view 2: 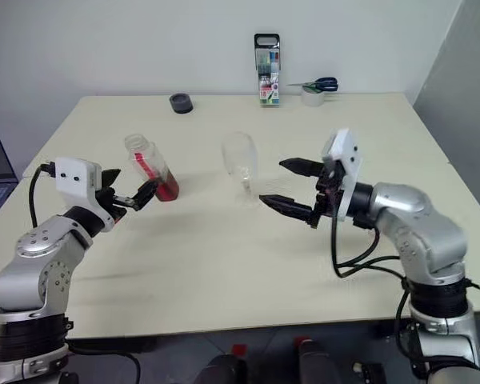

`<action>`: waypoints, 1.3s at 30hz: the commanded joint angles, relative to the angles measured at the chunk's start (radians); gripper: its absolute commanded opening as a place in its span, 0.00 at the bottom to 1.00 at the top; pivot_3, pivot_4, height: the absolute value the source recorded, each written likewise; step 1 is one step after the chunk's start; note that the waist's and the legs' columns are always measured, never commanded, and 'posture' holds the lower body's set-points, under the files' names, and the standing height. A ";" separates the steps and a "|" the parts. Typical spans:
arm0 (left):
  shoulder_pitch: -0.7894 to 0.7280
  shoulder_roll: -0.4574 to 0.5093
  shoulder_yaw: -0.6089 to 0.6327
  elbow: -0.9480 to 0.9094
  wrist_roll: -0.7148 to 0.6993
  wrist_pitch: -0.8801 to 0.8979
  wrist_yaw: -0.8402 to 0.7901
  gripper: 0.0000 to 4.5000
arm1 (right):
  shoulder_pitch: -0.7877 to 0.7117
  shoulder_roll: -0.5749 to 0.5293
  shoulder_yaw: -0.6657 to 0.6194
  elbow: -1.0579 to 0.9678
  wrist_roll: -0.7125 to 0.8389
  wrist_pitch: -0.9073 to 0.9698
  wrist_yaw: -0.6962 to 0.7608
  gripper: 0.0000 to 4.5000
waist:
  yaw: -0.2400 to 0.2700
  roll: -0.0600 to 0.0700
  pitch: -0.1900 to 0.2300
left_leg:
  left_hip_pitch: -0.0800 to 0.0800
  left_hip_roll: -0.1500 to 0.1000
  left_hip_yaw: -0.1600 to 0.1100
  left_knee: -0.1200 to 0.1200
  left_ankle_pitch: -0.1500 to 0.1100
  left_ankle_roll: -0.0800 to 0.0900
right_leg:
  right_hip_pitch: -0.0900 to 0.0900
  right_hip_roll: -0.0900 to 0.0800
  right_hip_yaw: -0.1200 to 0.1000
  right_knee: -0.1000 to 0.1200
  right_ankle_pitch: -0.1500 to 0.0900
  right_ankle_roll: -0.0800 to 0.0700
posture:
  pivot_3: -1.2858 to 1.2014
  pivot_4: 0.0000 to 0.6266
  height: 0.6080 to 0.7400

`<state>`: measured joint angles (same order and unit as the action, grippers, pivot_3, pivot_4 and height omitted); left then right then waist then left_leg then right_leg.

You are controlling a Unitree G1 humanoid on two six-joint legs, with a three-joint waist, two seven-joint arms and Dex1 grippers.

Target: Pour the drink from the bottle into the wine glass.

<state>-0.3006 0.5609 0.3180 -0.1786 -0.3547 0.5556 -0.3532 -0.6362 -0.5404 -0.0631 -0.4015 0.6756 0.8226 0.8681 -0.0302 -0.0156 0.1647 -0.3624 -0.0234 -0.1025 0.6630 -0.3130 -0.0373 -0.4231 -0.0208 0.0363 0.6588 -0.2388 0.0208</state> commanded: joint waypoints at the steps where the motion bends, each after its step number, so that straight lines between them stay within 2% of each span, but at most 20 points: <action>1: -0.030 -0.023 0.028 -0.014 0.017 -0.035 0.059 1.00 | -0.029 -0.016 -0.011 -0.034 0.045 -0.002 0.006 0.99 | 0.001 0.000 0.000 | 0.000 0.000 0.000 0.000 0.000 0.000 | 0.000 0.000 0.000 0.000 0.000 0.000 | 0.52 0.24 1.00; 12: -0.080 -0.083 0.001 0.098 0.048 -0.120 0.105 1.00 | -0.052 0.010 0.034 -0.021 0.025 -0.045 -0.036 0.99 | 0.002 0.000 0.000 | -0.001 -0.001 0.000 0.001 0.001 -0.002 | 0.000 -0.001 0.000 0.000 0.000 0.000 | 0.52 0.24 1.00; 24: -0.175 -0.080 -0.034 0.278 0.082 -0.217 0.068 1.00 | -0.046 0.006 0.023 -0.061 0.069 -0.007 -0.095 0.99 | 0.002 -0.001 0.000 | -0.001 -0.001 0.000 0.001 0.002 -0.003 | -0.001 -0.001 0.000 0.000 0.000 0.000 | 0.52 0.24 1.00; 39: -0.344 -0.093 -0.069 0.643 0.140 -0.434 0.022 1.00 | -0.049 -0.003 0.015 -0.049 0.080 -0.010 -0.128 0.99 | 0.002 -0.001 0.000 | -0.001 -0.001 0.000 0.001 0.002 -0.003 | -0.001 -0.001 -0.001 0.000 0.000 0.000 | 0.52 0.24 1.00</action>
<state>-0.6113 0.4561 0.2434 0.4516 -0.2228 0.1669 -0.3221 -0.6781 -0.5383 -0.0171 -0.4281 0.7346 0.8211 0.7479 -0.0282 -0.0167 0.1642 -0.3637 -0.0245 -0.1025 0.6639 -0.3112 -0.0405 -0.4242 -0.0219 0.0353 0.6592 -0.2386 0.0210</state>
